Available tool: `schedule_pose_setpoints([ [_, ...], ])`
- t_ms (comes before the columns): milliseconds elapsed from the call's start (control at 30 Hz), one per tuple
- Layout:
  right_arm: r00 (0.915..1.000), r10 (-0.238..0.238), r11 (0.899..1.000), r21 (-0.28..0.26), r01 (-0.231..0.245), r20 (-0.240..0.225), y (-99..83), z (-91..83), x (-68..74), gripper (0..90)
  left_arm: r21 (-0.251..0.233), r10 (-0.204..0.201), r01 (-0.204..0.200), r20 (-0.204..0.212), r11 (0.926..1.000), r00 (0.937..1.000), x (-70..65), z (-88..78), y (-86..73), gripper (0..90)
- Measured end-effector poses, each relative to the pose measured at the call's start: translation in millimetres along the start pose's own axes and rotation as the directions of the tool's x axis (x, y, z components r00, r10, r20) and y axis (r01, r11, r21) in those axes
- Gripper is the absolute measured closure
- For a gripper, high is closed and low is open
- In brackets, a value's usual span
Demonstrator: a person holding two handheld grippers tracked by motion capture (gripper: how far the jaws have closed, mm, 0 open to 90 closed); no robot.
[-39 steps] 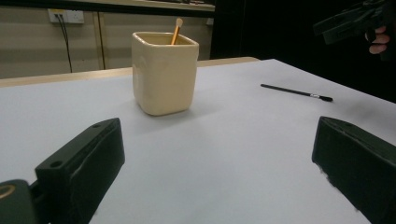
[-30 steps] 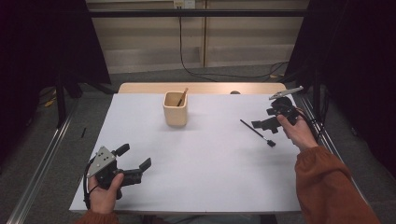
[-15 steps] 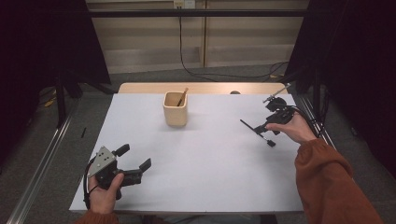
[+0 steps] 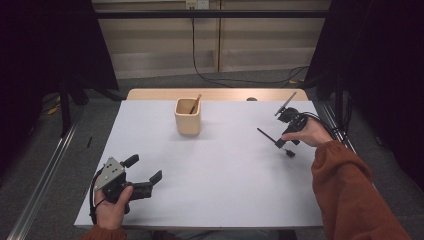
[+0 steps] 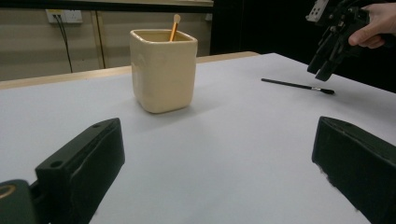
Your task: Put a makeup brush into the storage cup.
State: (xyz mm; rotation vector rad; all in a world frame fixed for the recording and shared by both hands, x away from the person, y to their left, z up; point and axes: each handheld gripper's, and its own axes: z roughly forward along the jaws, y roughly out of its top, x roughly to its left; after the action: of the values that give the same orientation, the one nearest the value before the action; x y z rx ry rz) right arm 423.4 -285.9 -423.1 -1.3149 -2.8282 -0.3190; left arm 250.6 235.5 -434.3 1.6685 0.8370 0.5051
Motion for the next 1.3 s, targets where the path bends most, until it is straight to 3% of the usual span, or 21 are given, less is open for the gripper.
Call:
schedule_pose_setpoints([
  [167,1.0000,0.006,1.000,0.031,-0.007,0.003,-0.3,7.7,-5.9,47.2,0.004,0.010,-0.010,0.001,0.9999,1.0000,-0.6,0.7,0.4,2.4],
  [467,0.9997,0.002,0.998,0.056,0.000,-0.023,1.9,16.4,-8.9,64.3,0.006,0.015,-0.015,0.009,0.9999,0.9998,-0.7,1.7,-0.1,2.4],
  [733,0.9998,-0.019,0.995,0.099,0.018,0.008,6.4,26.1,-5.8,69.2,0.013,0.026,-0.026,0.012,0.9996,0.9996,-1.3,1.9,0.3,2.4],
  [1133,0.9987,0.017,0.988,0.152,-0.024,0.049,11.6,29.9,-3.4,83.1,0.023,0.041,-0.041,0.023,0.9989,0.9989,-4.2,2.5,0.4,2.4],
  [1267,0.9980,-0.029,0.985,0.174,0.019,0.055,14.8,30.8,-2.4,86.3,0.017,0.030,-0.030,0.018,0.9994,0.9994,-2.2,1.6,0.2,2.4],
  [1300,0.9984,-0.013,0.986,0.167,0.004,0.056,14.0,30.8,-2.7,86.4,0.017,0.033,-0.033,0.020,0.9993,0.9993,-1.6,1.6,0.2,2.4],
])
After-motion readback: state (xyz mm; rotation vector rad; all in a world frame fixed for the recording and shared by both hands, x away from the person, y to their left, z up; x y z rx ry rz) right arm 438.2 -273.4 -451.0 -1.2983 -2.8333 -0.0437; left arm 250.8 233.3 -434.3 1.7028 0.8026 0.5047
